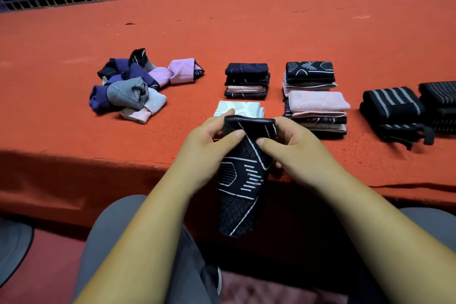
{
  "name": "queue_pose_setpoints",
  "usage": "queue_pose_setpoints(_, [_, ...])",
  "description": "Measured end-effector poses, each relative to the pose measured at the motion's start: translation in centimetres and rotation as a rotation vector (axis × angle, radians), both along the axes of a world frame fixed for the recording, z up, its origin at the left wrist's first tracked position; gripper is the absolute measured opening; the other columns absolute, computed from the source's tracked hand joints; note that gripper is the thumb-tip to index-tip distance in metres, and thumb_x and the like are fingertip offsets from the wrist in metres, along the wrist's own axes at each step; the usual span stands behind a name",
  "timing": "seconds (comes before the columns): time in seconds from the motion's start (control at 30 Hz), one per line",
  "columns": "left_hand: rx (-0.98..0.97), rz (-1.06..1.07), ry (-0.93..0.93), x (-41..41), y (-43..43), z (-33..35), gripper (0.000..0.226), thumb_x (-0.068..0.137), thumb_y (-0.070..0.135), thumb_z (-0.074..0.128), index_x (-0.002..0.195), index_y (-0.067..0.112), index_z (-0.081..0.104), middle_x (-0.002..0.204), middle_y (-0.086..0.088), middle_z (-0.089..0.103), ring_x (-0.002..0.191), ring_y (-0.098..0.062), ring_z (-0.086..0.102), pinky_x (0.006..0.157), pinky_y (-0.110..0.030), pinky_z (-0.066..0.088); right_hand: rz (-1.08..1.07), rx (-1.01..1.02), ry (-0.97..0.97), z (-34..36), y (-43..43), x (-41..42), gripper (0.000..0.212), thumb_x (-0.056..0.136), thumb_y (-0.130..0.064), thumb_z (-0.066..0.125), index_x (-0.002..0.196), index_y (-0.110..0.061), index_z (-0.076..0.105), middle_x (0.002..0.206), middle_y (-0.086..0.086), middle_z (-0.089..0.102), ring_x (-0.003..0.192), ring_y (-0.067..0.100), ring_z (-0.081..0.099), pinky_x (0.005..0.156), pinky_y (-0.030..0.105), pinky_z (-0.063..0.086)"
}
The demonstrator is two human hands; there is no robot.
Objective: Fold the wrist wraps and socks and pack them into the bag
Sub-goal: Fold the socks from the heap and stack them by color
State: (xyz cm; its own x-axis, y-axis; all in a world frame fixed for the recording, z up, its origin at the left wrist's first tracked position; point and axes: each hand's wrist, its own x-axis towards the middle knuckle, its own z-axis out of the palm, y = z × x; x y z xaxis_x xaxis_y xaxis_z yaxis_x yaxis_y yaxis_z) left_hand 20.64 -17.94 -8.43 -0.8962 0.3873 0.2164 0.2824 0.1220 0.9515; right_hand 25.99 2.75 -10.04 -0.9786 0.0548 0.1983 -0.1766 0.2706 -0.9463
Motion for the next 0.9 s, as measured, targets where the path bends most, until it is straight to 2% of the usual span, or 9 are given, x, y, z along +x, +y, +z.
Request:
queue_pose_setpoints(0.07, [0.033,-0.002,-0.033,-0.1,0.0,-0.1,0.029,0.106,0.017,0.063,0.128,0.032,0.075,0.133,0.007,0.073,0.122,-0.007,0.068,0.101,-0.031,0.051,-0.023,-0.003,-0.009,0.1,-0.4,0.1,0.016,0.098,-0.025,0.074,0.112,-0.027,0.069,0.091,-0.008,0.076,0.069,0.005,0.064,0.067,0.029,0.050])
queue_pose_setpoints(0.2, [0.232,-0.054,-0.209,0.0,0.1,0.1,0.040,0.108,0.004,0.053,0.142,0.022,0.064,0.132,-0.004,0.074,0.123,-0.020,0.070,0.105,-0.037,0.054,-0.024,-0.011,-0.021,0.2,-0.7,0.4,0.028,0.095,-0.043,0.076,0.120,-0.032,0.069,0.111,-0.014,0.078,0.103,0.008,0.074,0.094,0.039,0.058])
queue_pose_setpoints(0.33, [0.400,-0.139,-0.282,-0.1,-0.1,0.3,0.035,0.106,-0.001,0.048,0.140,-0.003,0.057,0.131,-0.023,0.070,0.113,-0.028,0.070,0.096,-0.038,0.059,-0.029,-0.073,0.029,0.4,-0.4,0.4,0.018,0.101,-0.035,0.072,0.117,-0.028,0.076,0.104,-0.008,0.081,0.093,0.005,0.072,0.087,0.037,0.055])
queue_pose_setpoints(0.4, [0.357,-0.153,-0.264,-0.2,-0.2,0.2,0.032,0.108,0.004,0.050,0.139,-0.003,0.058,0.127,-0.020,0.072,0.110,-0.024,0.071,0.088,-0.033,0.060,-0.061,-0.072,0.075,0.6,-0.1,0.3,0.026,0.096,-0.040,0.072,0.114,-0.022,0.077,0.102,0.003,0.080,0.089,0.020,0.072,0.089,0.046,0.056])
queue_pose_setpoints(0.47, [0.237,-0.138,-0.251,-0.4,-0.3,-0.1,0.028,0.107,0.010,0.058,0.134,0.002,0.063,0.121,-0.015,0.075,0.103,-0.021,0.073,0.080,-0.033,0.061,-0.097,-0.077,0.119,0.6,0.0,0.3,0.029,0.095,-0.041,0.071,0.112,-0.018,0.075,0.104,0.009,0.079,0.099,0.037,0.072,0.092,0.056,0.057])
queue_pose_setpoints(0.57, [0.074,-0.107,-0.240,-0.9,-0.5,-1.1,0.024,0.099,0.018,0.073,0.119,0.004,0.071,0.121,-0.028,0.072,0.101,-0.028,0.070,0.092,-0.059,0.057,-0.133,-0.106,0.158,0.6,0.1,0.3,0.022,0.097,-0.035,0.073,0.113,-0.020,0.076,0.106,0.003,0.080,0.106,0.035,0.072,0.095,0.056,0.058])
queue_pose_setpoints(0.63, [0.108,-0.088,-0.263,-1.0,-0.3,-1.4,0.020,0.101,0.015,0.071,0.118,0.004,0.072,0.120,-0.028,0.073,0.101,-0.029,0.071,0.092,-0.049,0.058,-0.123,-0.128,0.107,0.7,0.3,0.2,0.018,0.100,-0.035,0.073,0.115,-0.025,0.076,0.107,-0.001,0.081,0.101,0.028,0.076,0.090,0.051,0.061])
queue_pose_setpoints(0.73, [0.231,-0.068,-0.312,-0.9,0.3,-1.3,0.022,0.104,0.009,0.063,0.125,0.005,0.071,0.120,-0.022,0.076,0.101,-0.028,0.074,0.086,-0.038,0.061,-0.027,-0.090,-0.110,0.3,0.8,-0.1,0.011,0.103,-0.040,0.067,0.108,-0.033,0.074,0.088,-0.007,0.077,0.069,0.010,0.068,0.062,0.036,0.055])
queue_pose_setpoints(0.9, [0.298,0.018,-0.340,-1.7,1.1,-1.9,0.020,0.105,0.013,0.064,0.119,0.001,0.071,0.119,-0.029,0.073,0.098,-0.033,0.070,0.089,-0.045,0.059,-0.030,-0.026,-0.092,-0.1,1.6,-0.4,0.017,0.103,-0.026,0.069,0.088,-0.021,0.074,0.063,-0.011,0.062,0.054,0.009,0.050,0.059,0.025,0.041])
